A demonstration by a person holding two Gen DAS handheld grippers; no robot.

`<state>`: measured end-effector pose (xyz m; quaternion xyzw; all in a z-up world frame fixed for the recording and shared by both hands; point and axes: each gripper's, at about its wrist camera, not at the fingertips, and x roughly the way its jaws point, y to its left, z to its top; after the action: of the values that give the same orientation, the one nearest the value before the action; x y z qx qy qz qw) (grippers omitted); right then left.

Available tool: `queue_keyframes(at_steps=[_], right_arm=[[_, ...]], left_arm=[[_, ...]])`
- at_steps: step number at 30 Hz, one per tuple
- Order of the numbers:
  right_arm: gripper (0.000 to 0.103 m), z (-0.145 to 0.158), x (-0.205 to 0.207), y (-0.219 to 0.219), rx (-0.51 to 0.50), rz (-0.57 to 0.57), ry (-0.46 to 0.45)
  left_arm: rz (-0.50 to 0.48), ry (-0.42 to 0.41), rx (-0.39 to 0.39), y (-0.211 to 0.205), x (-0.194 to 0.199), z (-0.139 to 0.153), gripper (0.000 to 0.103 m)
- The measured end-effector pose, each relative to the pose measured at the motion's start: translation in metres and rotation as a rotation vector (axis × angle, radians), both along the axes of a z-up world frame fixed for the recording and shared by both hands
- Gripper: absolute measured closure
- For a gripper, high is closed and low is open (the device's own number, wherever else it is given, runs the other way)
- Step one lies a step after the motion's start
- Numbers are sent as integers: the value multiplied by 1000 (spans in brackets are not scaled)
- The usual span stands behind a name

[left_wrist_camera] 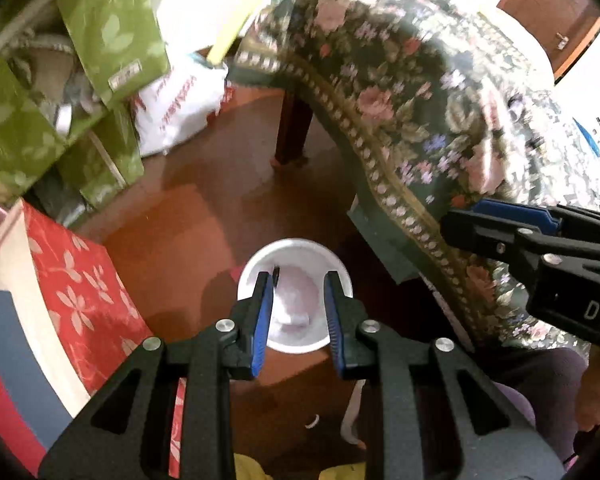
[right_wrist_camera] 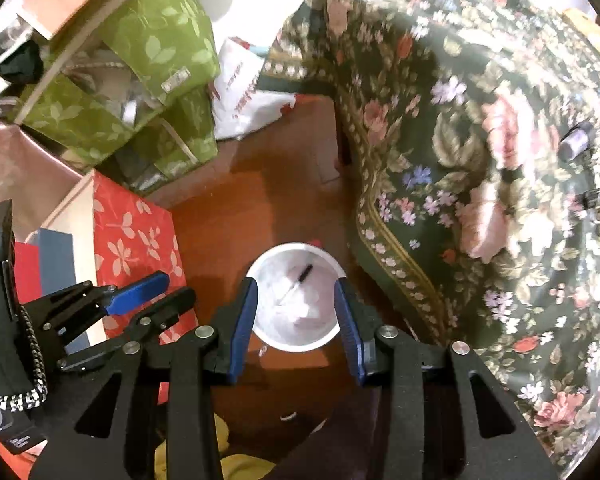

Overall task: Collect trash
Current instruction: 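Open the left tool over the bin while the right tool releases the marker, then move both open tools back over the items on the bed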

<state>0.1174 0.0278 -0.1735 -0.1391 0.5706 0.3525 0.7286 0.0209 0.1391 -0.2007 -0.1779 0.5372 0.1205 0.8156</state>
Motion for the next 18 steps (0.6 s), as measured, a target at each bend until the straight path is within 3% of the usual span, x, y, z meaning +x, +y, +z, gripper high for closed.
queue_keyframes(at_steps=[5,13,18], right_arm=[[67,32,-3,-17,59,-30,-70],[67,78,0,-59,121,-114,-210],[67,98,10,-97,145,-186,-274]], left_arm=[[-12,-79,42,-7,0,37,79],[-47,-270,128,-38,5,109,79],[-101,-372,126,-66,19,143,79]])
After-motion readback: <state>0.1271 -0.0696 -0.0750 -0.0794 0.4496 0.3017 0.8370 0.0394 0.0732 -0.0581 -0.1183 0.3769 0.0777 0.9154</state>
